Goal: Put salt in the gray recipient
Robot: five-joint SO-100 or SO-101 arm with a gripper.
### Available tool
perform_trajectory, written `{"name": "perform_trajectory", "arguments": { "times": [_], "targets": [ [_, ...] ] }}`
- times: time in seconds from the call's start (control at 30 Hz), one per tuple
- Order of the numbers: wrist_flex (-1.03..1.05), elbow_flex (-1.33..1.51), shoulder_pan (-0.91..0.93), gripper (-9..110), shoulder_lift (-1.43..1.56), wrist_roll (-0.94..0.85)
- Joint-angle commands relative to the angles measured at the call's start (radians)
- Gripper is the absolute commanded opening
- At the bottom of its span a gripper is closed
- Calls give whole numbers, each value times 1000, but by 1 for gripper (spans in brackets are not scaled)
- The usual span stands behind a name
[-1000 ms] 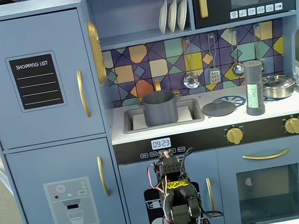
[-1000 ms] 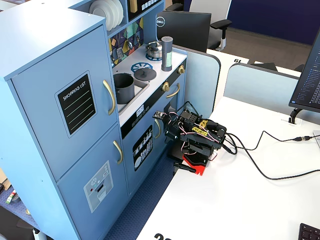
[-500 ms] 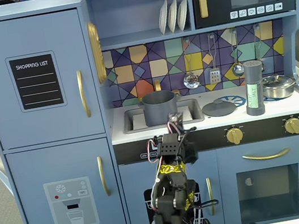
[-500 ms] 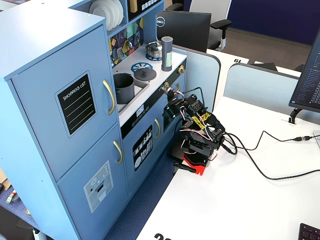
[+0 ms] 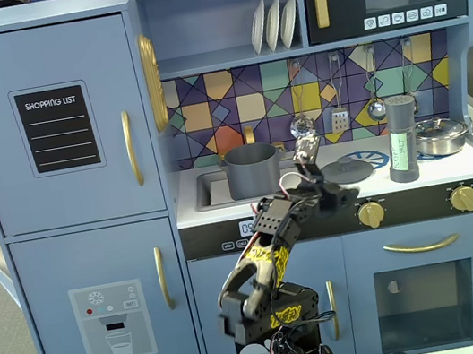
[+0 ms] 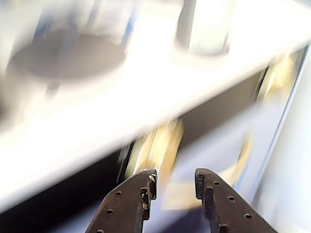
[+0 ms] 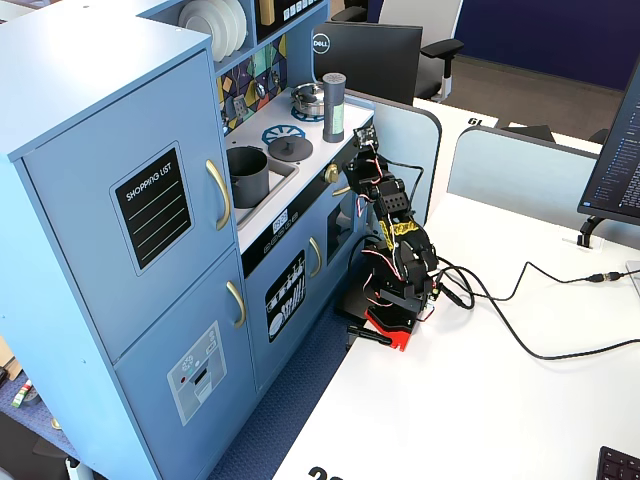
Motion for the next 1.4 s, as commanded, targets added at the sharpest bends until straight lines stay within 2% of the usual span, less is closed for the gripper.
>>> {"name": "perform_trajectory", "arguments": {
  "times": [0.0, 0.2, 0.4, 0.53, 0.9, 1.07, 1.37],
  "targets": [
    [-202, -69, 35, 0, -92, -20],
    [-347, -110, 52, 0, -202, -63],
    [-517, -118, 77, 18, -293, -54],
    [-583, -149, 92, 26, -359, -26],
    [-630, -391, 144, 52, -614, 60],
    [-716, -428, 143, 54, -704, 66],
    [-750, -518, 126, 52, -848, 63]
  ]
}}
